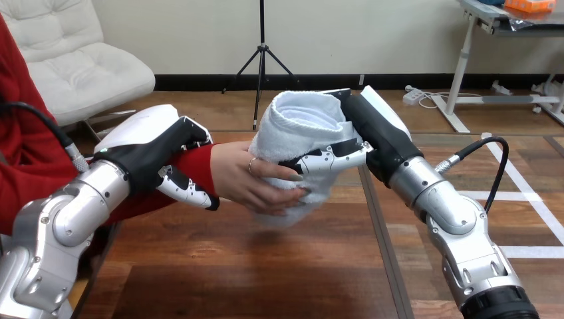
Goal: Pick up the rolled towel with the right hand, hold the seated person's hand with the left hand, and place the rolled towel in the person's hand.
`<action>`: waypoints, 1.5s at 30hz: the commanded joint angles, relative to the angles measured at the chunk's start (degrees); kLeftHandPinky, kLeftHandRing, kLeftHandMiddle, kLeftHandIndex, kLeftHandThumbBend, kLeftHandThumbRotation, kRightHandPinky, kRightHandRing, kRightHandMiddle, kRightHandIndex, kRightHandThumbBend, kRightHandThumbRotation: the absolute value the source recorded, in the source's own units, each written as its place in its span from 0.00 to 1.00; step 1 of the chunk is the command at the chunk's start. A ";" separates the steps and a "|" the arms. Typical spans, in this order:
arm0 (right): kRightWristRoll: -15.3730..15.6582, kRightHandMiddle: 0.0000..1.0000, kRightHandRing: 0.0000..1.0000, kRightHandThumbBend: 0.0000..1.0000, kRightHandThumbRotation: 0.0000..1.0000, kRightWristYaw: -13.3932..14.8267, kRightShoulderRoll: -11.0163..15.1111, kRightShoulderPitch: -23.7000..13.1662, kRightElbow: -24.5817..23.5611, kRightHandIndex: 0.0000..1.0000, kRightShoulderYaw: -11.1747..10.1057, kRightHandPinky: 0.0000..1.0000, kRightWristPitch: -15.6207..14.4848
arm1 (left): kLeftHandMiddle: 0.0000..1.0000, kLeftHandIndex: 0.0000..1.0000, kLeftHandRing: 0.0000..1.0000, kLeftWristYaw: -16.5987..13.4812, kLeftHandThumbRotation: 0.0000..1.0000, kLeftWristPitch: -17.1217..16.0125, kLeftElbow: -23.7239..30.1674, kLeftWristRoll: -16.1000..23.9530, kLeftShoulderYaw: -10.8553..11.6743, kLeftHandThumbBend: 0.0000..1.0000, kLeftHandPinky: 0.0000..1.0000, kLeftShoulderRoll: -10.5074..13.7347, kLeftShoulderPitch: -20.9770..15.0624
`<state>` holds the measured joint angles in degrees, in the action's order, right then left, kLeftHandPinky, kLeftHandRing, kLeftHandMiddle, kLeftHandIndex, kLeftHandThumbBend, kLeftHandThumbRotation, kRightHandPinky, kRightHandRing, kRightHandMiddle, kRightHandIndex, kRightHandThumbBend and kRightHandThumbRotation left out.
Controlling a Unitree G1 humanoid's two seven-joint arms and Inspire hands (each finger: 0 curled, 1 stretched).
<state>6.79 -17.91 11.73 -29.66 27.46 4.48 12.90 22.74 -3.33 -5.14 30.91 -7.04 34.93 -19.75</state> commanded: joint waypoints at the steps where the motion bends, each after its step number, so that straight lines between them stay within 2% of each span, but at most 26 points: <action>1: -1.15 0.48 0.44 0.84 0.12 -0.25 -0.68 -4.53 -5.19 0.50 0.09 0.37 -0.57 | 0.59 0.57 0.57 -2.84 0.00 -2.34 2.93 1.04 0.53 0.77 0.48 1.37 -2.96; 6: -1.89 0.48 0.44 0.79 0.18 -0.76 -0.44 -3.99 -5.32 0.51 -0.32 0.37 -0.72 | 0.62 0.60 0.59 -4.50 0.02 -4.31 2.97 1.76 0.82 0.80 0.50 1.59 -2.39; 10: -2.34 0.48 0.43 0.71 0.27 -1.00 -0.33 -3.65 -5.00 0.51 -0.63 0.36 -0.11 | 0.65 0.63 0.63 -5.65 0.12 -5.43 3.09 2.59 0.82 0.81 0.52 1.98 -1.94; 19: -3.03 0.48 0.43 0.58 0.42 -0.98 -0.13 -3.18 -4.16 0.51 -0.97 0.36 1.43 | 0.69 0.66 0.67 -6.97 0.27 -6.38 3.20 3.55 1.00 0.85 0.55 2.21 -1.13; 27: -4.30 0.49 0.43 0.47 0.68 -1.22 -0.28 -2.48 -4.27 0.51 -1.46 0.36 1.08 | 0.72 0.69 0.70 -7.45 0.41 -6.35 3.80 3.82 1.21 0.90 0.58 2.48 -0.15; 28: -4.31 0.49 0.43 0.47 0.68 -1.20 -0.23 -2.43 -4.20 0.51 -1.45 0.36 1.17 | 0.72 0.69 0.70 -7.47 0.41 -6.18 3.96 3.87 1.22 0.90 0.58 2.50 0.00; 29: -4.31 0.49 0.43 0.46 0.73 -1.20 -0.20 -2.39 -4.15 0.51 -1.46 0.36 1.24 | 0.72 0.70 0.71 -7.50 0.43 -6.06 4.08 3.91 1.22 0.92 0.59 2.53 0.11; 38: -4.50 0.48 0.42 0.44 0.92 -1.65 0.11 -2.11 -3.55 0.51 -1.54 0.36 2.03 | 0.72 0.70 0.71 -8.03 0.51 -5.76 5.02 4.21 1.34 0.95 0.61 2.87 1.21; 45: -4.42 0.48 0.42 0.48 0.99 -2.08 0.36 -1.84 -3.66 0.51 -1.34 0.35 1.73 | 0.72 0.71 0.72 -8.30 0.53 -5.58 5.65 4.20 1.60 0.95 0.61 3.05 2.30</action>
<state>3.55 -19.38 11.84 -29.64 26.10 3.54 12.94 16.01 -8.90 -2.13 34.72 -6.87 37.19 -17.08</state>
